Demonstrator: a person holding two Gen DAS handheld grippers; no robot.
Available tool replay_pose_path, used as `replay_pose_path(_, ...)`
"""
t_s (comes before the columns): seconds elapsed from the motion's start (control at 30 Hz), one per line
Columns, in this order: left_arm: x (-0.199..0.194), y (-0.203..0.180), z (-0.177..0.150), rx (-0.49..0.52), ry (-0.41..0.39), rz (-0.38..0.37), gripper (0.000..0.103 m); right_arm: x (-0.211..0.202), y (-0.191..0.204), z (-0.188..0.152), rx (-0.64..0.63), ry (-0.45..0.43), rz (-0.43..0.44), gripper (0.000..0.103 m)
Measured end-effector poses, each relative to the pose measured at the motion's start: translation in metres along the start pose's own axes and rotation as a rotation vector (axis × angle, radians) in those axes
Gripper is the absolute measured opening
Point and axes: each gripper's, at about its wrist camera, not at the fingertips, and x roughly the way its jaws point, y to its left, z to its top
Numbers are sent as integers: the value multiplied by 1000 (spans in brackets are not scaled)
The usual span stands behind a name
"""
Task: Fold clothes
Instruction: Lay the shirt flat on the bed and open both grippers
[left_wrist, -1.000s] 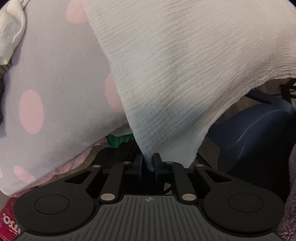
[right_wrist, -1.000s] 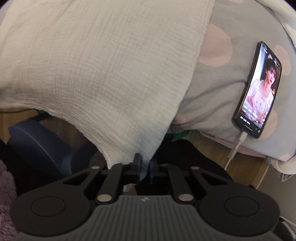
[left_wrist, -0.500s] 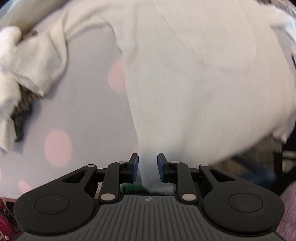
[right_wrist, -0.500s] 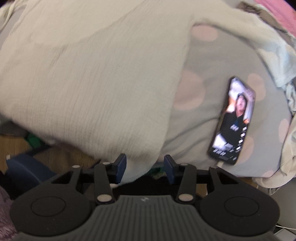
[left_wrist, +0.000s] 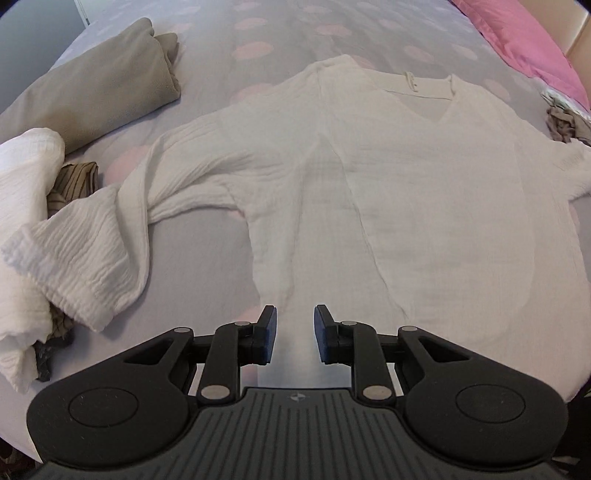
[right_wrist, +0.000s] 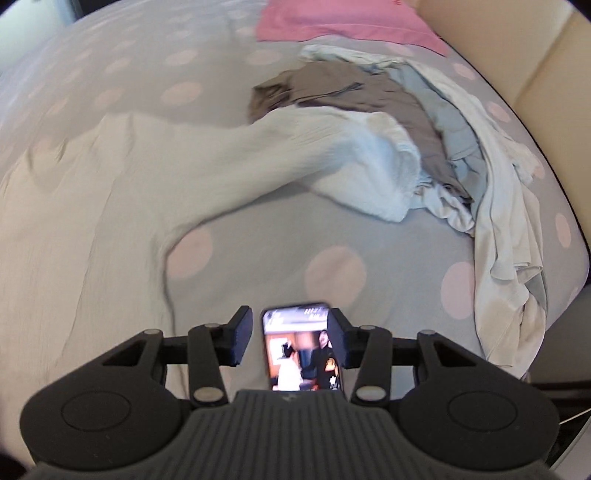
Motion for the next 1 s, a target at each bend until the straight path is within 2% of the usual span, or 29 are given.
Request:
replay_pose_path(0.2, 17, 2, 24, -20, -32, 34, 20, 31, -34, 24, 117, -36, -3, 48)
replay_pose_path(0.37, 27, 6, 44, -40, -81, 63, 20, 42, -55, 53, 192, -125, -23, 48)
replay_pose_path(0.57, 44, 8, 62, -52, -88, 99, 20, 59, -74, 85, 258, -246, -97, 48)
replay_pose_path(0.73, 55, 5, 65, -53, -73, 103, 20, 87, -88, 99, 281, -290, -186, 48)
replay_pose_path(0.87, 61, 2, 62, -22, -70, 122, 20, 99, -86, 103, 256, -289, -172, 47)
replay_pose_path(0.9, 62, 1, 61, -15, -68, 126, 20, 100, -83, 104, 244, -282, -170, 43)
replay_pose_path(0.93, 63, 0, 61, -10, -66, 129, 20, 101, -79, 105, 231, -274, -167, 29)
replay_pose_path(1.0, 66, 0, 60, -5, -60, 130, 20, 101, -74, 105, 217, -259, -163, 15)
